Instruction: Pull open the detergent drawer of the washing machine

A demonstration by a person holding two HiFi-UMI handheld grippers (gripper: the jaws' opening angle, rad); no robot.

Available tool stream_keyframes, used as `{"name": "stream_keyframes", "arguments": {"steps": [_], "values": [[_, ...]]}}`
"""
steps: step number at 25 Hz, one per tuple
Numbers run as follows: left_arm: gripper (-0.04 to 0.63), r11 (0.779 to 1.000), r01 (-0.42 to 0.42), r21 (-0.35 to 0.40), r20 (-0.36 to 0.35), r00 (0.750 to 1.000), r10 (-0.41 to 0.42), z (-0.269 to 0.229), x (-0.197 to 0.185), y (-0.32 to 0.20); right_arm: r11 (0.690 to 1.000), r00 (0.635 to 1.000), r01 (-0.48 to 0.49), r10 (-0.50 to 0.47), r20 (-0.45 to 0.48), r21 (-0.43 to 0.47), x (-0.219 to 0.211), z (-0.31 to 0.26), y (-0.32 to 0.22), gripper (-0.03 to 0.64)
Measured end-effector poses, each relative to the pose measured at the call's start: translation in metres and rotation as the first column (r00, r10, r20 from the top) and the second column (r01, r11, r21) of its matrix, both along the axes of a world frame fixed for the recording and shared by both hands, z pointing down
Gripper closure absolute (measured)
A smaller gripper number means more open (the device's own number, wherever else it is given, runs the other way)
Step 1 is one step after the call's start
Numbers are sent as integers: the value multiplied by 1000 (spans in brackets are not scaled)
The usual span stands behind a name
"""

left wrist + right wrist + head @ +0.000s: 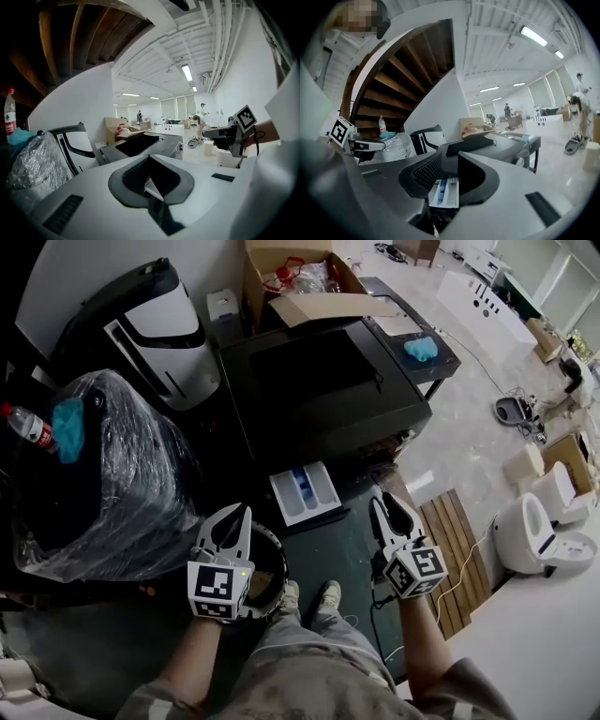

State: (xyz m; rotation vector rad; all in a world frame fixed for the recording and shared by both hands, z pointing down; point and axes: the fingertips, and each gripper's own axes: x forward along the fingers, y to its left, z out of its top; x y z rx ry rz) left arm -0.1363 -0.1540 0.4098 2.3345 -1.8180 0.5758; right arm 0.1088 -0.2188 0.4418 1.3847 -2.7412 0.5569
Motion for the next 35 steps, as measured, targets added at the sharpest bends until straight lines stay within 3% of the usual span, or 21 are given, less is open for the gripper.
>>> {"name": "stream_keyframes", "arguments": {"steps": [5, 8, 15, 21, 28, 35], "values": [[578, 998, -11, 62, -10, 1000, 12, -35, 5, -5, 993, 997, 50, -43, -60, 110, -8, -57, 10, 548], [578, 995, -21, 97, -30, 999, 24, -58, 8, -7, 983, 996, 81, -75, -45, 165, -15, -93, 17, 554], [578, 983, -47, 176, -3, 999, 48, -105, 13, -5, 960, 993, 93, -70, -95, 262, -15, -164, 29, 569], [578, 966, -87, 244, 23, 996, 84, -138, 26, 7, 922, 992, 108, -74, -105, 373, -10, -221, 49, 578], [578, 957, -91, 276, -34, 994, 104, -168, 43, 16, 892, 984, 155, -102, -145, 425, -13, -254, 70, 581], [578, 953, -99, 287, -35, 993, 113, -176, 51, 14, 899, 984, 167, -125, -130, 405, -10, -252, 70, 581]]}}
